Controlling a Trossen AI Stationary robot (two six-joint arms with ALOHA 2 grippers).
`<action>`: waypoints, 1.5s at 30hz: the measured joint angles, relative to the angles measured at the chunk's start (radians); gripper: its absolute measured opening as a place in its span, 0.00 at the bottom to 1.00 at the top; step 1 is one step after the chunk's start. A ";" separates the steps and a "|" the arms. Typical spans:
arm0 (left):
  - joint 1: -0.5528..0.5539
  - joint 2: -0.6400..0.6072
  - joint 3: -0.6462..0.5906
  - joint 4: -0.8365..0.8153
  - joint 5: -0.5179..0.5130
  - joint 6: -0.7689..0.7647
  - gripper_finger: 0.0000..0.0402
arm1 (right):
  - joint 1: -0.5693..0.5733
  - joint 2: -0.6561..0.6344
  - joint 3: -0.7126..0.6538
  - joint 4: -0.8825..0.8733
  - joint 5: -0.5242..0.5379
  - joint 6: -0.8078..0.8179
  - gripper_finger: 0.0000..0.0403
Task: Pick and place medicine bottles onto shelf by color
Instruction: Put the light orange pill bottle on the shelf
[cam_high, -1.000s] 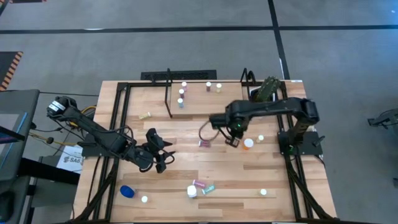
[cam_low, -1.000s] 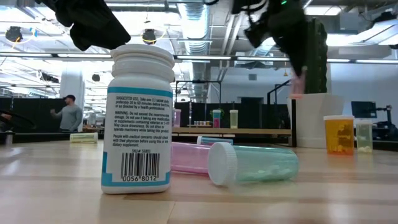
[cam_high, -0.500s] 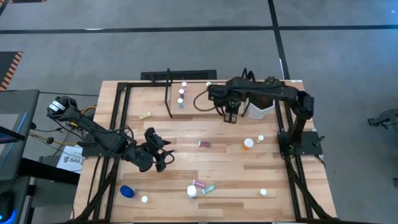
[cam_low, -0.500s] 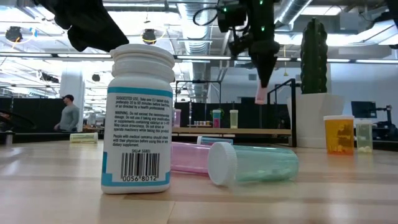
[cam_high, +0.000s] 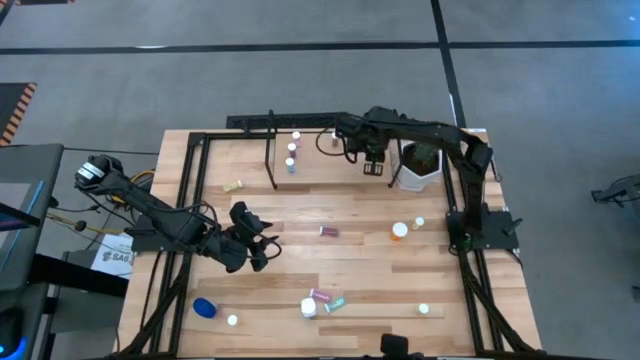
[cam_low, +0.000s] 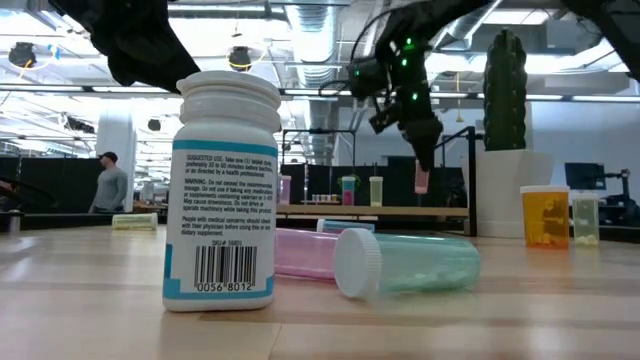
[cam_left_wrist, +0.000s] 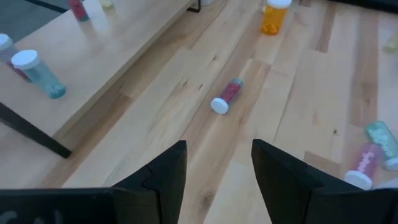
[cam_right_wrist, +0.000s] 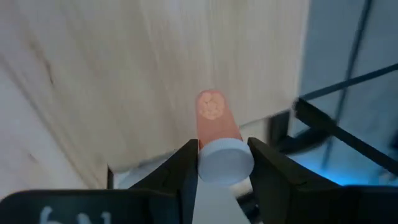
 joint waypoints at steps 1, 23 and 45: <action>0.000 -0.001 0.000 0.000 -0.001 -0.001 0.42 | -0.005 0.014 0.000 0.006 0.010 -0.015 0.37; 0.023 -0.003 0.000 -0.037 -0.005 -0.034 0.42 | -0.068 0.088 0.021 0.143 0.093 -0.411 0.35; 0.023 -0.010 0.000 -0.057 -0.007 -0.063 0.42 | -0.081 0.088 0.021 0.301 0.093 -0.681 0.39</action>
